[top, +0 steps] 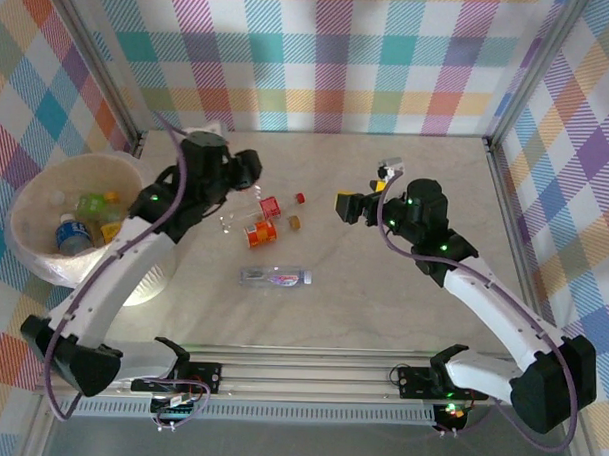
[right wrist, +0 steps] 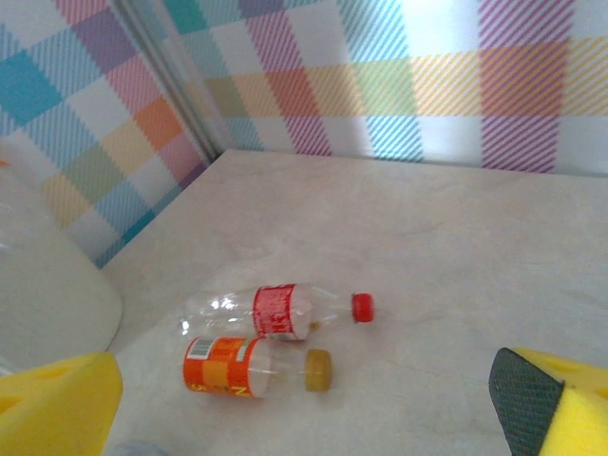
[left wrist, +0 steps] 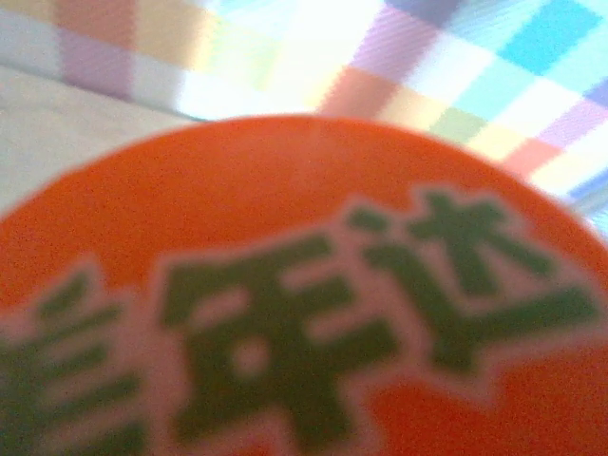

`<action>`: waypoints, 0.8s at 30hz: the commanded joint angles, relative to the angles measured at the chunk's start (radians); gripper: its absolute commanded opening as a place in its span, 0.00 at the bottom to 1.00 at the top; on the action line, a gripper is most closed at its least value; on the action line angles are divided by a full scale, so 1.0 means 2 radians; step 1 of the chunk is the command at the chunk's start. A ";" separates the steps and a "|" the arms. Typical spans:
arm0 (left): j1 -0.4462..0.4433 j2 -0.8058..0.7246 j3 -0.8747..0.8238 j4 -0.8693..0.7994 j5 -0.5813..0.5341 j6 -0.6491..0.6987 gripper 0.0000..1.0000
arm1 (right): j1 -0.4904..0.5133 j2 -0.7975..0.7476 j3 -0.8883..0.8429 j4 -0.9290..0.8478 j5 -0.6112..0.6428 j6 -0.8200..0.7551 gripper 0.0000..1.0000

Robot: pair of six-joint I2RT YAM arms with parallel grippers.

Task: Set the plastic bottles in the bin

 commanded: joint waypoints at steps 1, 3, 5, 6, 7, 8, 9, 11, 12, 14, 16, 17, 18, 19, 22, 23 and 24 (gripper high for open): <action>0.037 -0.020 0.047 -0.063 -0.065 0.053 0.51 | 0.002 -0.010 -0.017 0.029 0.030 0.000 1.00; 0.061 -0.023 0.077 -0.083 -0.094 0.067 0.51 | 0.003 -0.012 -0.026 0.045 0.028 -0.009 1.00; 0.082 -0.021 0.105 -0.097 -0.137 0.087 0.51 | 0.003 -0.012 -0.034 0.061 0.029 -0.015 1.00; 0.090 -0.019 0.117 -0.102 -0.160 0.097 0.51 | 0.003 -0.011 -0.035 0.065 0.029 -0.015 1.00; 0.101 -0.016 0.128 -0.106 -0.178 0.105 0.51 | 0.003 -0.009 -0.034 0.066 0.029 -0.019 1.00; 0.116 -0.014 0.135 -0.108 -0.190 0.112 0.51 | 0.002 -0.008 -0.033 0.065 0.033 -0.018 1.00; 0.130 -0.011 0.139 -0.110 -0.194 0.114 0.51 | 0.003 -0.006 -0.032 0.065 0.034 -0.017 1.00; 0.166 -0.006 0.145 -0.118 -0.190 0.115 0.50 | 0.003 -0.003 -0.032 0.069 0.030 -0.021 1.00; 0.179 -0.005 0.146 -0.121 -0.186 0.114 0.50 | 0.003 -0.003 -0.032 0.071 0.026 -0.025 1.00; 0.208 -0.004 0.145 -0.128 -0.185 0.115 0.50 | 0.003 -0.002 -0.035 0.078 0.000 -0.043 1.00; 0.235 -0.005 0.143 -0.136 -0.180 0.115 0.51 | 0.003 -0.004 -0.041 0.091 -0.021 -0.052 1.00; 0.250 -0.005 0.141 -0.141 -0.175 0.114 0.51 | 0.002 -0.005 -0.045 0.097 -0.027 -0.054 1.00; 0.262 -0.007 0.139 -0.146 -0.170 0.114 0.51 | 0.002 -0.006 -0.047 0.101 -0.030 -0.056 1.00; 0.275 -0.007 0.138 -0.154 -0.163 0.113 0.51 | 0.003 -0.006 -0.050 0.106 -0.031 -0.056 1.00; 0.303 -0.007 0.139 -0.190 -0.144 0.110 0.52 | 0.002 -0.013 -0.061 0.126 -0.026 -0.054 1.00; 0.311 -0.008 0.139 -0.203 -0.141 0.108 0.52 | 0.003 -0.016 -0.066 0.136 -0.029 -0.054 1.00; 0.314 -0.009 0.137 -0.212 -0.140 0.108 0.52 | 0.003 -0.018 -0.069 0.142 -0.031 -0.055 1.00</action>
